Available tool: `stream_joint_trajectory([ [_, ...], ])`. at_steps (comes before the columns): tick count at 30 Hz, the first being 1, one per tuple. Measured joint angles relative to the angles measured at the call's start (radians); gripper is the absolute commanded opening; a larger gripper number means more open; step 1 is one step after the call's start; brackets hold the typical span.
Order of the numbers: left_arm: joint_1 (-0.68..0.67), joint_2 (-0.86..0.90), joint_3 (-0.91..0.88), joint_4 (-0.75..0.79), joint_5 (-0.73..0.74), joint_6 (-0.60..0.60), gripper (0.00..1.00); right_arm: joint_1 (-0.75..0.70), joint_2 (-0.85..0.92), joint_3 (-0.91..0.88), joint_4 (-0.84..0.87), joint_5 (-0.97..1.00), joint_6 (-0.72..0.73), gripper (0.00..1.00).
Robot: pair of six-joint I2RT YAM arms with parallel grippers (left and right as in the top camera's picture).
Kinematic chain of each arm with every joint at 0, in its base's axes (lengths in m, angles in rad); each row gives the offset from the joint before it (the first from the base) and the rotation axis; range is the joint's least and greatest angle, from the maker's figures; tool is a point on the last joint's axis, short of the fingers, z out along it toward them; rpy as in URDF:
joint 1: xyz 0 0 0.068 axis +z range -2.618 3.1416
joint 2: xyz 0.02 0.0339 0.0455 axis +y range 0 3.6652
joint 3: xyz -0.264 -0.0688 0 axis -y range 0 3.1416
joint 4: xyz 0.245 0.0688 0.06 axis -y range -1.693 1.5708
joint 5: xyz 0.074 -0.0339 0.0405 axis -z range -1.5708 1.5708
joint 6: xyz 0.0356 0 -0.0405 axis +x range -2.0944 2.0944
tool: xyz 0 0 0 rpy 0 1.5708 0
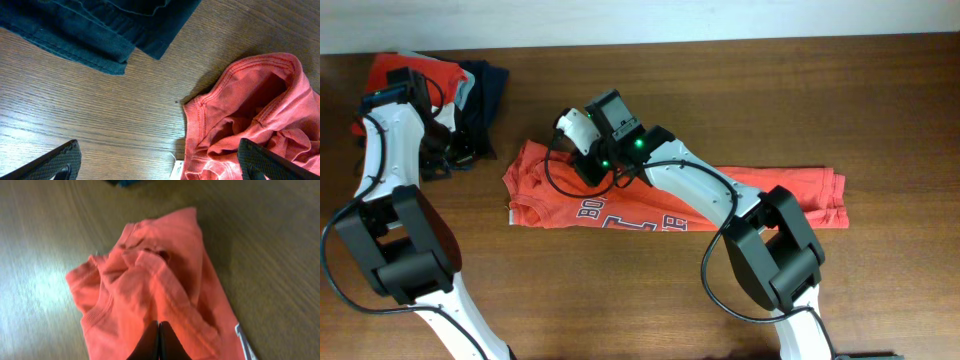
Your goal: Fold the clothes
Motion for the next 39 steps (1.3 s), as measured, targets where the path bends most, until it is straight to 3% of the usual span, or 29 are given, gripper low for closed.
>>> stream_joint_trajectory([
  [12, -0.001, 0.0, 0.0, 0.0, 0.0, 0.0, 0.99, 0.054, 0.101, 0.0, 0.076, 0.018, 0.054, 0.04],
  [29, -0.001, 0.0, 0.0, 0.0, 0.0, 0.0, 0.99, 0.079, 0.149, 0.026, -0.174, 0.0, 0.055, 0.04],
  [39, -0.001, 0.0, 0.0, 0.0, 0.0, 0.0, 1.0, 0.076, 0.099, 0.292, -0.467, 0.118, 0.055, 0.04],
])
